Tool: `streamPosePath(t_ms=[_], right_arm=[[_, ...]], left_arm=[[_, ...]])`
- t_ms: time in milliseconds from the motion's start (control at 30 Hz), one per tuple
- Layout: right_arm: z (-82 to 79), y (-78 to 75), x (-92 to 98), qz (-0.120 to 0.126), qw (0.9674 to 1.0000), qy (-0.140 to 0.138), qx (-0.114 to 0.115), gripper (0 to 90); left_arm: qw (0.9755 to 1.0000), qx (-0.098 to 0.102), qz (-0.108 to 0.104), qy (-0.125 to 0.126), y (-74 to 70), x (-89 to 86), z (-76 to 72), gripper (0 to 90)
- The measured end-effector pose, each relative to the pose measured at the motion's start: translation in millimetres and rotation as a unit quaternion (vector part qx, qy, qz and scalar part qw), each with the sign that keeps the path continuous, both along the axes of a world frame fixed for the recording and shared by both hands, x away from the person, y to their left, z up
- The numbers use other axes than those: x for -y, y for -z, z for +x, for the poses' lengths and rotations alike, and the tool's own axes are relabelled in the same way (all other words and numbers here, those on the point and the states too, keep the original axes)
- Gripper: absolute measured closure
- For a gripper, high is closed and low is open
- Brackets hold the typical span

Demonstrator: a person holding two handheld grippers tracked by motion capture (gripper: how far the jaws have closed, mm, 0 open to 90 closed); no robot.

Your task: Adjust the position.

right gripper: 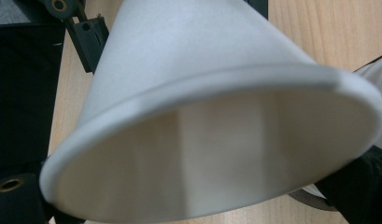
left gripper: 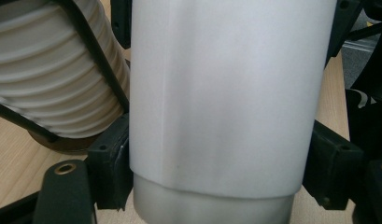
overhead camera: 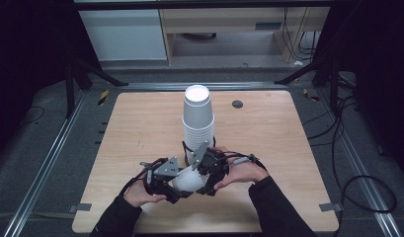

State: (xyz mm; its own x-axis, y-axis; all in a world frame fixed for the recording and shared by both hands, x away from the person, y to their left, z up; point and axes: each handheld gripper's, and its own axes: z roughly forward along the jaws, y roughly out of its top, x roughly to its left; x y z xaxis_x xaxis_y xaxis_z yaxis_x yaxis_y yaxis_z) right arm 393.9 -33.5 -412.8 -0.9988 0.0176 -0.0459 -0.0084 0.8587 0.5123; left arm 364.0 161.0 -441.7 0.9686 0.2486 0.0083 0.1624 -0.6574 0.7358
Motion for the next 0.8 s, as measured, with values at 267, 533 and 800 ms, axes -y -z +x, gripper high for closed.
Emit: streamPosePath(t_ms=[267, 533, 800], right_arm=[[-0.1, -7.8, 9.4, 0.030, 0.9995, 0.007, -0.003, 3.2], [-0.3, -19.0, 47.7, 0.124, 0.9900, 0.067, -0.004, 4.1], [-10.3, -4.8, 71.7, 0.191, 0.9754, 0.109, -0.019, 5.9]], left_arm=[[0.9999, 0.001, -0.016, -0.002, -3.8, -6.7, -0.2, 22.9], [0.9983, 0.009, -0.050, -0.027, -8.7, -19.8, 2.9, 22.7], [0.9968, 0.016, -0.072, -0.029, -7.2, -15.7, 1.6, 22.6]])
